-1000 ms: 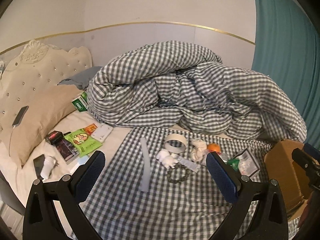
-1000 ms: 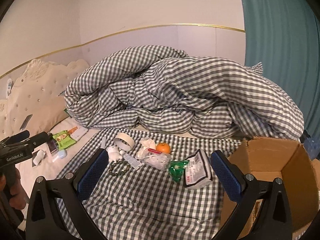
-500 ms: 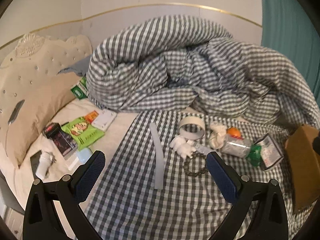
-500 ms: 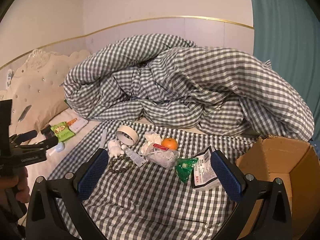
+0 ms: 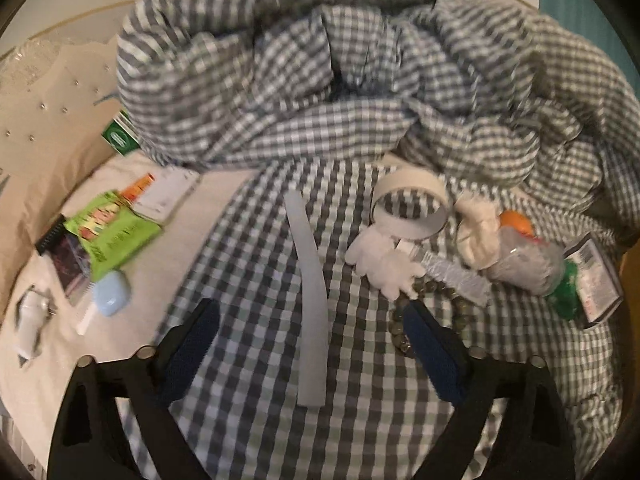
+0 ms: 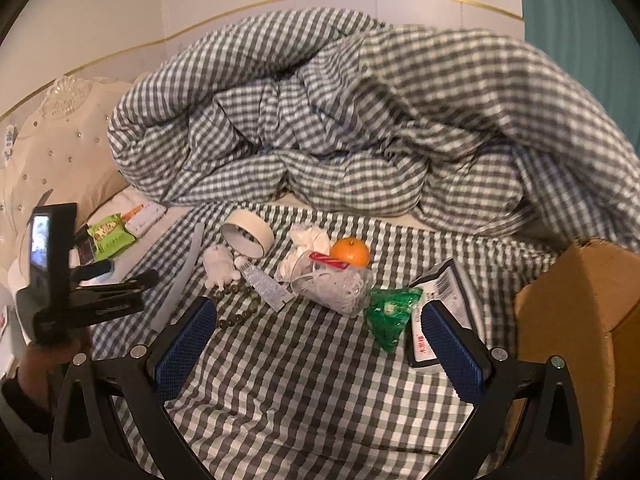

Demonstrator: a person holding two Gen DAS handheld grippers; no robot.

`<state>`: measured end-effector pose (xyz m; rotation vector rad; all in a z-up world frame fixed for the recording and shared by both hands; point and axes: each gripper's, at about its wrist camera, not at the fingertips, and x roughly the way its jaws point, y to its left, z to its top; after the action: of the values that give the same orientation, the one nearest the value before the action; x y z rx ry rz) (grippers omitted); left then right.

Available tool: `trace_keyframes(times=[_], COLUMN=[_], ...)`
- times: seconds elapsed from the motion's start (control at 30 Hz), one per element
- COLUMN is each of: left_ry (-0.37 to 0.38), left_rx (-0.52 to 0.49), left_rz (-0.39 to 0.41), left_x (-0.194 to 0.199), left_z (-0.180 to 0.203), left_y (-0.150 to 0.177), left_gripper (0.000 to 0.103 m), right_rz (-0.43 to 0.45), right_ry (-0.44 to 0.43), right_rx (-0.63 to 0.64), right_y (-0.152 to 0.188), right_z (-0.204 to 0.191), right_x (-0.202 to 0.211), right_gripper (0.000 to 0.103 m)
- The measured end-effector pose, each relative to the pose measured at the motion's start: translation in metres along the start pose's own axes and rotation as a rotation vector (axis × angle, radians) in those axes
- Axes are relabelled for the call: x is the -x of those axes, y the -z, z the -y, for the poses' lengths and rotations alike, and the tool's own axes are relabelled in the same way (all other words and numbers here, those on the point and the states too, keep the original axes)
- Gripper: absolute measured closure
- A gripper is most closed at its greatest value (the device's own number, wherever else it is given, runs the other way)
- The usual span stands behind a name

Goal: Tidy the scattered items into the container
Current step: 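Grasp the white plastic strip with the left gripper while the right gripper approaches the bracelet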

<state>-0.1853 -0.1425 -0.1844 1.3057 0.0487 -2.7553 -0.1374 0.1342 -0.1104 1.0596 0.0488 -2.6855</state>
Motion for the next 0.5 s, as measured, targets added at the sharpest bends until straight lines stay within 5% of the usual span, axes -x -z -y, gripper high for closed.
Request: trace_keyframes(times=[0.5], left_ry=[0.004], left_rx=[-0.007], left_rz=[-0.104], left_x=[-0.08], left_z=[0.002], left_y=[0.02], left_gripper=[0.042], right_rz=[-0.095], right_ry=[-0.055], right_rx=[0.046], right_y=[0.007], right_z=[-0.025], right_x=[-0.073], right_gripper=[0.0])
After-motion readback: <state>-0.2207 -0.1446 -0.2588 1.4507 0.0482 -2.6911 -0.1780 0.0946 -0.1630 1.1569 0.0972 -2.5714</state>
